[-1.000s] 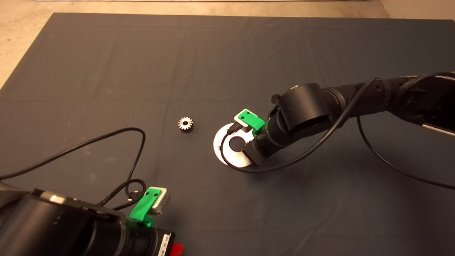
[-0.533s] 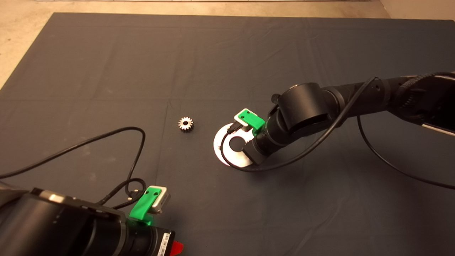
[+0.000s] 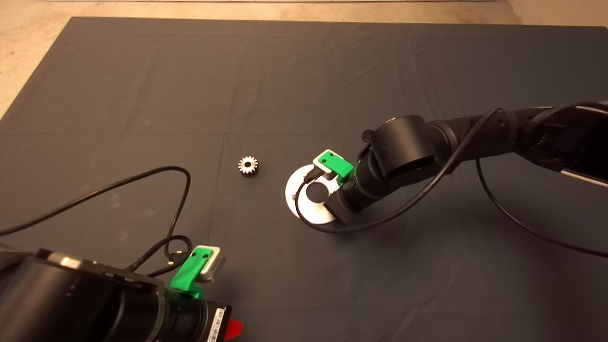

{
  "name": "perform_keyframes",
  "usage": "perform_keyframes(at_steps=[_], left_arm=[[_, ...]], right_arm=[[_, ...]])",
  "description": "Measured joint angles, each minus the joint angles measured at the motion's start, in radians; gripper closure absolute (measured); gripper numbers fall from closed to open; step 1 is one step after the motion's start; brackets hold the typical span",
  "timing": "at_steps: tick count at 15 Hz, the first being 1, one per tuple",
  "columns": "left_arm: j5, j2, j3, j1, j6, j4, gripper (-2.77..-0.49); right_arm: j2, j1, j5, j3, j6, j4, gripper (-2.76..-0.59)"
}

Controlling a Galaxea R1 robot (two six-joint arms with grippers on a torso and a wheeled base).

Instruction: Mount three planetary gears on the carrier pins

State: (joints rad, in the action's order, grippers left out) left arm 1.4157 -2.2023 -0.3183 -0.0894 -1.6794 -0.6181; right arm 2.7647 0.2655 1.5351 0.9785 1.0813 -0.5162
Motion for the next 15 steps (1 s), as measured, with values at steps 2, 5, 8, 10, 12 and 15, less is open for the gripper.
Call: perform_keyframes(at_steps=[2, 5, 8, 10, 12, 15], left_arm=[[0.0, 0.0, 0.0, 0.0, 0.0, 0.0, -1.49], [0.0, 0.0, 0.0, 0.0, 0.0, 0.0, -1.49], [-0.01, 0.0, 0.0, 0.0, 0.0, 0.0, -1.49], [-0.013, 0.0, 0.0, 0.0, 0.0, 0.0, -1.49], [-0.013, 0.0, 0.0, 0.0, 0.0, 0.0, -1.49], [-0.014, 0.001, 0.0, 0.0, 0.0, 0.0, -1.49]], right_arm=[[0.0, 0.0, 0.001, 0.001, 0.0, 0.0, -0.92], [0.0, 0.0, 0.001, 0.001, 0.0, -0.001, -0.92], [0.0, -0.001, 0.0, 0.003, 0.0, -0.002, -0.92], [0.001, -0.002, 0.0, 0.006, 0.0, -0.003, -0.92], [0.001, -0.002, 0.0, 0.007, 0.0, -0.005, -0.92], [0.003, -0.005, 0.005, 0.009, 0.0, -0.011, -0.92]])
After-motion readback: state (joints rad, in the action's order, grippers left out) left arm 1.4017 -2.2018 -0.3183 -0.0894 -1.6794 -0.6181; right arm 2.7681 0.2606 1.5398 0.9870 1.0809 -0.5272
